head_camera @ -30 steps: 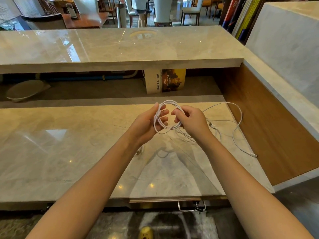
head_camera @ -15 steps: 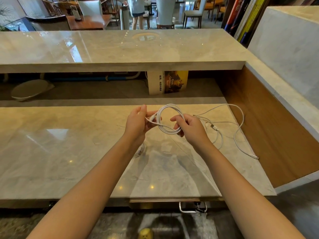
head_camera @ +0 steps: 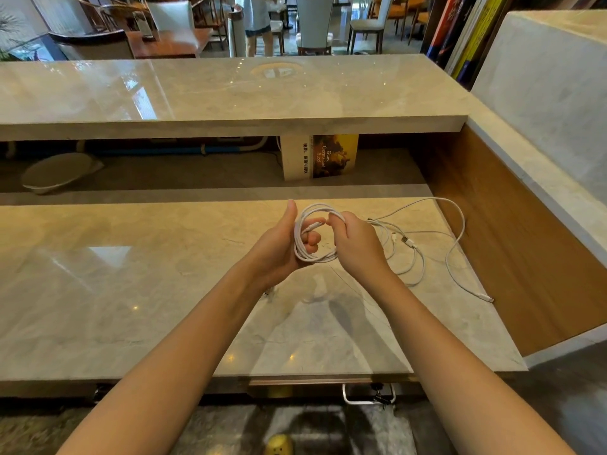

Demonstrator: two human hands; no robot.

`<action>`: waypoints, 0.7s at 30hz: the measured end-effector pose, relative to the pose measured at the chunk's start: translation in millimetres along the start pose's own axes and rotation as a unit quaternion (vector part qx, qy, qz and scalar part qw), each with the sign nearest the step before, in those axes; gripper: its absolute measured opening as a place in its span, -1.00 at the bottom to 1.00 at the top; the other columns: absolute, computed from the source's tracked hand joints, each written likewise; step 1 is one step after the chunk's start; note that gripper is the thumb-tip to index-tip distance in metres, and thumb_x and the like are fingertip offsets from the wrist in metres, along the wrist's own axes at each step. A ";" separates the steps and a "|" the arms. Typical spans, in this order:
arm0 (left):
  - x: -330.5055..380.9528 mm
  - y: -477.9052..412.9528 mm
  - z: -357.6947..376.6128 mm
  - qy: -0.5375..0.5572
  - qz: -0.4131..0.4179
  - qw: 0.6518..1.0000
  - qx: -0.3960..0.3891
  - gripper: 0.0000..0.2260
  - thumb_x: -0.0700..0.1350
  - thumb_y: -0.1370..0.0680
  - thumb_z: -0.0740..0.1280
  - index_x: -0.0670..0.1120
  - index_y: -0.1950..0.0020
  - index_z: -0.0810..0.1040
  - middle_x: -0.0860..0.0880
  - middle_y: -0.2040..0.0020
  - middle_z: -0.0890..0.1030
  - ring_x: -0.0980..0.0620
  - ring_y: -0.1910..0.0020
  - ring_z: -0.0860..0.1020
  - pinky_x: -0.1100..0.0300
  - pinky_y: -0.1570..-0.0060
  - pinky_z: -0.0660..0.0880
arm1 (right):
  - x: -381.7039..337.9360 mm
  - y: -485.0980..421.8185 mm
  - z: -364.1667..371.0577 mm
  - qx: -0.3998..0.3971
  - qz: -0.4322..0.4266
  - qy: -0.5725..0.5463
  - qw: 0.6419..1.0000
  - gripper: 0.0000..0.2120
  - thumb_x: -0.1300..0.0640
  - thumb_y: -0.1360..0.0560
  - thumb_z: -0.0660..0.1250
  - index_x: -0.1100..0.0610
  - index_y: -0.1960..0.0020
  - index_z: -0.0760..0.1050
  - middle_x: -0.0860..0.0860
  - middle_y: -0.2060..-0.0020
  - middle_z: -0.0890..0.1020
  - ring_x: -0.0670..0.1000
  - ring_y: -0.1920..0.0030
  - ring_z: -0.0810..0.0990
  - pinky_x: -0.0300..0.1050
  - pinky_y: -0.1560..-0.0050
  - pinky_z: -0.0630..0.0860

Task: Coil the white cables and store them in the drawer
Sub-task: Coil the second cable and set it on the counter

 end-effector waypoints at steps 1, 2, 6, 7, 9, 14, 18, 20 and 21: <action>3.7 1.2 -0.7 -0.069 0.028 0.997 0.010 -0.56 0.13 -0.64 -0.04 -0.13 -0.18 0.47 -0.03 0.37 0.42 0.10 0.40 0.35 0.24 0.25 0.39 | 2.6 -1.9 1.8 -0.011 0.010 0.016 1.000 -0.66 0.00 -0.63 0.03 0.17 -0.02 0.51 0.06 0.23 0.55 0.09 0.20 0.51 -0.06 0.27 0.34; 8.9 3.4 -1.0 -0.145 0.061 0.987 0.025 -0.61 0.08 -0.65 -0.04 -0.13 -0.18 0.44 -0.01 0.36 0.44 0.11 0.40 0.36 0.23 0.27 0.36 | 4.8 -3.6 4.2 -0.028 0.020 0.019 0.999 -0.64 0.00 -0.63 0.02 0.18 -0.05 0.52 0.08 0.22 0.56 0.10 0.18 0.52 -0.06 0.23 0.36; 23.5 9.3 -0.3 -0.267 0.134 0.953 0.051 -0.70 -0.02 -0.67 -0.02 -0.15 -0.04 0.43 0.02 0.38 0.50 0.14 0.42 0.40 0.24 0.37 0.31 | 8.5 -5.1 13.3 -0.104 0.052 -0.052 0.992 -0.65 0.03 -0.63 0.03 0.14 0.09 0.53 -0.01 0.36 0.48 -0.02 0.32 0.43 -0.13 0.32 0.31; 22.6 9.1 -1.0 -0.257 0.127 0.957 0.044 -0.71 -0.02 -0.67 0.00 -0.14 -0.02 0.44 0.02 0.38 0.50 0.14 0.43 0.40 0.24 0.37 0.31 | 8.8 -4.5 13.5 -0.111 0.057 -0.065 0.990 -0.65 0.04 -0.63 0.03 0.13 0.12 0.52 -0.01 0.38 0.47 -0.04 0.35 0.41 -0.14 0.33 0.30; 16.4 7.3 -4.3 -0.189 0.097 0.977 0.024 -0.71 -0.03 -0.66 0.05 -0.14 0.04 0.48 0.01 0.39 0.49 0.11 0.41 0.39 0.21 0.33 0.30 | 10.0 -2.4 15.2 -0.125 0.065 -0.090 0.986 -0.64 0.05 -0.63 0.04 0.14 0.17 0.52 -0.01 0.39 0.46 -0.06 0.37 0.39 -0.16 0.33 0.29; -6.9 3.0 -1.3 0.204 -0.010 0.978 -0.038 -0.75 -0.05 -0.62 0.11 -0.16 0.09 0.50 0.03 0.45 0.43 0.13 0.47 0.41 0.23 0.20 0.40 | 12.3 4.5 25.8 -0.174 0.063 -0.114 0.976 -0.66 0.08 -0.61 0.07 0.14 0.17 0.55 -0.02 0.37 0.47 -0.04 0.35 0.40 -0.13 0.28 0.33; -5.1 6.5 0.0 0.214 -0.017 0.976 -0.045 -0.94 -0.21 -0.48 0.26 -0.20 0.13 0.48 0.03 0.50 0.31 0.13 0.55 0.31 0.28 0.42 0.39 | 9.4 11.2 28.6 -0.186 0.022 -0.072 0.980 -0.72 0.11 -0.60 0.09 0.13 0.15 0.52 -0.04 0.38 0.45 -0.08 0.37 0.40 -0.17 0.30 0.32; -5.8 6.4 -4.2 0.158 -0.007 0.987 -0.004 -0.89 -0.35 -0.47 0.19 -0.18 0.20 0.41 0.02 0.54 0.25 0.14 0.60 0.25 0.30 0.49 0.33 | 7.6 12.2 29.2 -0.195 0.011 -0.055 0.979 -0.72 0.11 -0.61 0.09 0.14 0.11 0.53 -0.04 0.36 0.45 -0.09 0.36 0.40 -0.19 0.31 0.31; -6.7 4.7 -9.3 0.131 -0.001 0.991 0.024 -0.84 -0.38 -0.49 0.16 -0.17 0.23 0.40 0.02 0.56 0.23 0.14 0.61 0.22 0.30 0.52 0.31 | 6.9 12.0 30.0 -0.200 0.007 -0.046 0.979 -0.72 0.11 -0.61 0.08 0.16 0.08 0.54 -0.04 0.35 0.45 -0.09 0.35 0.40 -0.20 0.32 0.31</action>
Point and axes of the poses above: each hand's wrist, its own y-axis away from the middle knuckle, its own z-axis out of the palm, x = y × z, the point moved 9 cm from there along -y, towards the middle knuckle
